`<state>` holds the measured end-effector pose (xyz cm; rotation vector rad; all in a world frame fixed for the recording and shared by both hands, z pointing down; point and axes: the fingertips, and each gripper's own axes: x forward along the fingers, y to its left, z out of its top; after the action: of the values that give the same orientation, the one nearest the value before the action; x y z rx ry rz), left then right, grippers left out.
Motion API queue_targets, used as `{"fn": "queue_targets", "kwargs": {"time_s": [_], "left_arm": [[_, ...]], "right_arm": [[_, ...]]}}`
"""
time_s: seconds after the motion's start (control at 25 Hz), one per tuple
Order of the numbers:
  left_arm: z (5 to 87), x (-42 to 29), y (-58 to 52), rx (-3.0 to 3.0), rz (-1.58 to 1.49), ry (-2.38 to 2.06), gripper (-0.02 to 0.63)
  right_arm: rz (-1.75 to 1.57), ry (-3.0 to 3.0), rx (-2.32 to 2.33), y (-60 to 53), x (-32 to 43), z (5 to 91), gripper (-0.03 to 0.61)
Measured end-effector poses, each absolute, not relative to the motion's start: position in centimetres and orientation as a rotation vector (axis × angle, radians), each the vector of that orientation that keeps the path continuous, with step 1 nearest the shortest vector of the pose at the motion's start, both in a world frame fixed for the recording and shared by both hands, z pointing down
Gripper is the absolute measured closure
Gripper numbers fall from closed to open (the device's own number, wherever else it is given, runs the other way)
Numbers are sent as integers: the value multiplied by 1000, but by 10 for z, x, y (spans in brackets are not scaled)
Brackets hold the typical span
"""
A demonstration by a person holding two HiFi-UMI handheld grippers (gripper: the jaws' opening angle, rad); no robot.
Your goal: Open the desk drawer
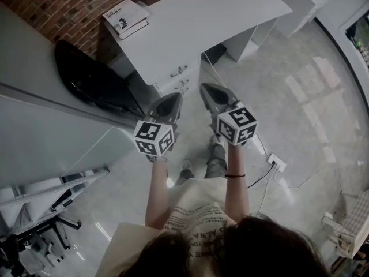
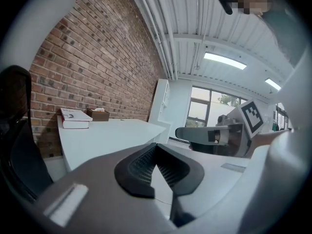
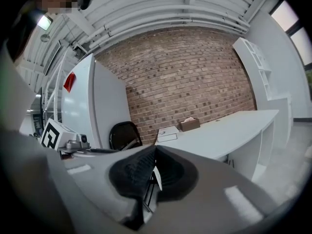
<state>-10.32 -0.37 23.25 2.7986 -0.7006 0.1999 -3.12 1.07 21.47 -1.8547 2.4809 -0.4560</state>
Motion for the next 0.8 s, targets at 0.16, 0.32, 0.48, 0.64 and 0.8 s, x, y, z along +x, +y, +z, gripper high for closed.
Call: {"fn": "queue_targets", "kwargs": {"time_s": [0.16,0.32,0.48,0.64,0.8], "left_arm": [[233,-83,-16,2773,192,-779,615],[229,-55,-29,2742,156,-851,615],[232,-28,-36,2707,132,-918,615],[230,-9,-42,2671,110,-994,615],[237,-2,-41,2630,86,-1049,615]], "right_arm": [[-473,2533,-1785,-7,-8,215,577],[-467,2609,-1712,-22,17,210,577],[-462,2663,-1656,-35,47,208,577],[-466,2721,-1583,-46,68,205,577],[-480,2786,-1501,-52,68,215,577]]}}
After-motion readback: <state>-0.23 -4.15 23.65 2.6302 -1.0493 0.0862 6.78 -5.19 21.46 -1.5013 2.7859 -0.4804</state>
